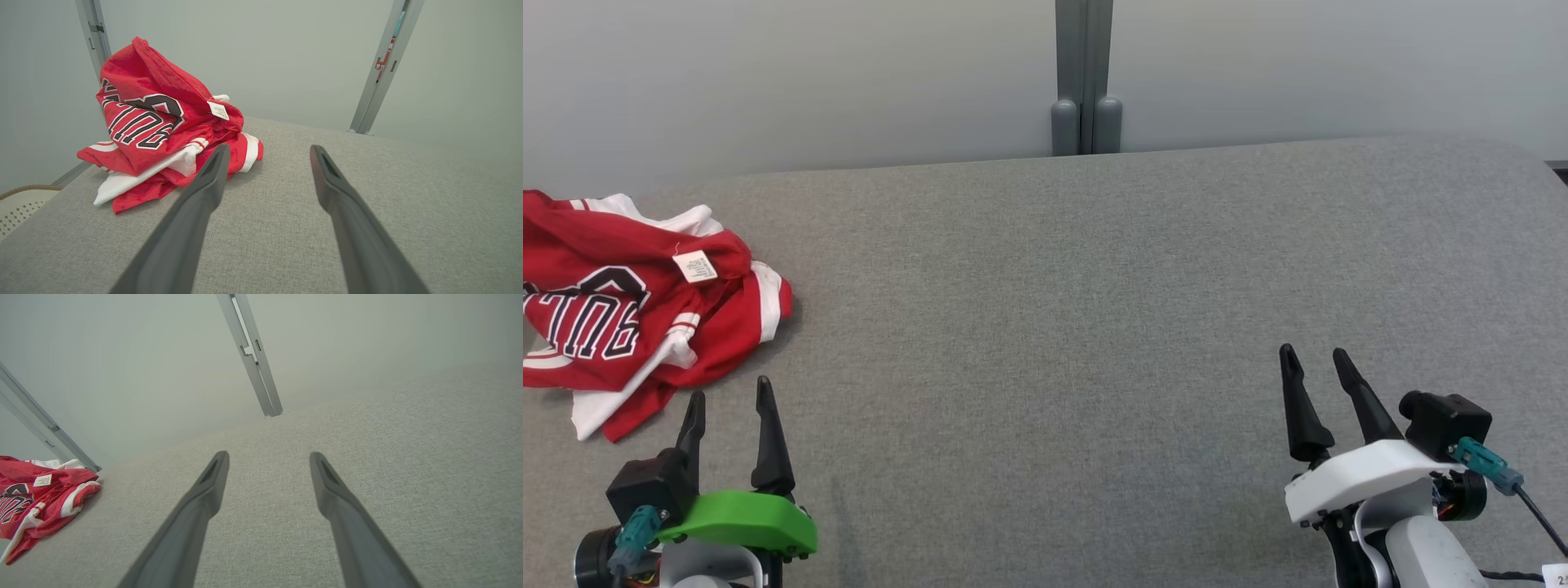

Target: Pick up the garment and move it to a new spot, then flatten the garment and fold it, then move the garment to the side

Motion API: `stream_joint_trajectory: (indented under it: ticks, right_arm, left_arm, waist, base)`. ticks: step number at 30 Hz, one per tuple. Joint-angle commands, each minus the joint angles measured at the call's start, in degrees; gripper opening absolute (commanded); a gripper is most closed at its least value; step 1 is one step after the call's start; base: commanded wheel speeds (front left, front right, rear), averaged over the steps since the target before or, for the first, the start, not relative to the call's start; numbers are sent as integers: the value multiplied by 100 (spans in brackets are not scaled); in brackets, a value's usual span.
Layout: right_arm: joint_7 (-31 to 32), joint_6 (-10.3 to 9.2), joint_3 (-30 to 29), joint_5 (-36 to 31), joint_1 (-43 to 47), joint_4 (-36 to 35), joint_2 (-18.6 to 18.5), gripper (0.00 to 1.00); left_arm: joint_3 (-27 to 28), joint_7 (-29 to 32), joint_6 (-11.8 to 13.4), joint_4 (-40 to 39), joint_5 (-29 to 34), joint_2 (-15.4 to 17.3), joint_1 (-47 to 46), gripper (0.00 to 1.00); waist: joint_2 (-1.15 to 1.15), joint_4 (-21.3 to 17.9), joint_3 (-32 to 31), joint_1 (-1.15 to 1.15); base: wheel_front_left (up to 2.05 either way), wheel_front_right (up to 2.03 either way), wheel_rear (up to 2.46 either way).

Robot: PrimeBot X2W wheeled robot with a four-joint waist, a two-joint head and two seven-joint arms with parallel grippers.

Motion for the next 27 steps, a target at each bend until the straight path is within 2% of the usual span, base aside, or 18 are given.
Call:
stream_joint_trajectory:
  ticks: [1, 9, 27]
  right_arm:
    - [-54, 3, 20, -148, -76, -7, -34, 100]
    - [-151, 3, 63, -503, -78, 34, -35, 100]
    - [-337, 2, -79, -1306, -56, 118, -36, 100]
  left_arm:
    - [-15, -40, -10, 7, 169, 58, -92, 100]
    - [-38, -138, -81, 218, 406, 70, -148, 100]
    - [-40, -206, -46, 347, 813, 62, -187, 100]
  waist:
    - [0, 3, -4, 0]
    - [0, 11, -17, 0]
    - [0, 54, -52, 0]
  base:
    - [0, 0, 0]
    - [0, 0, 0]
    - [0, 0, 0]
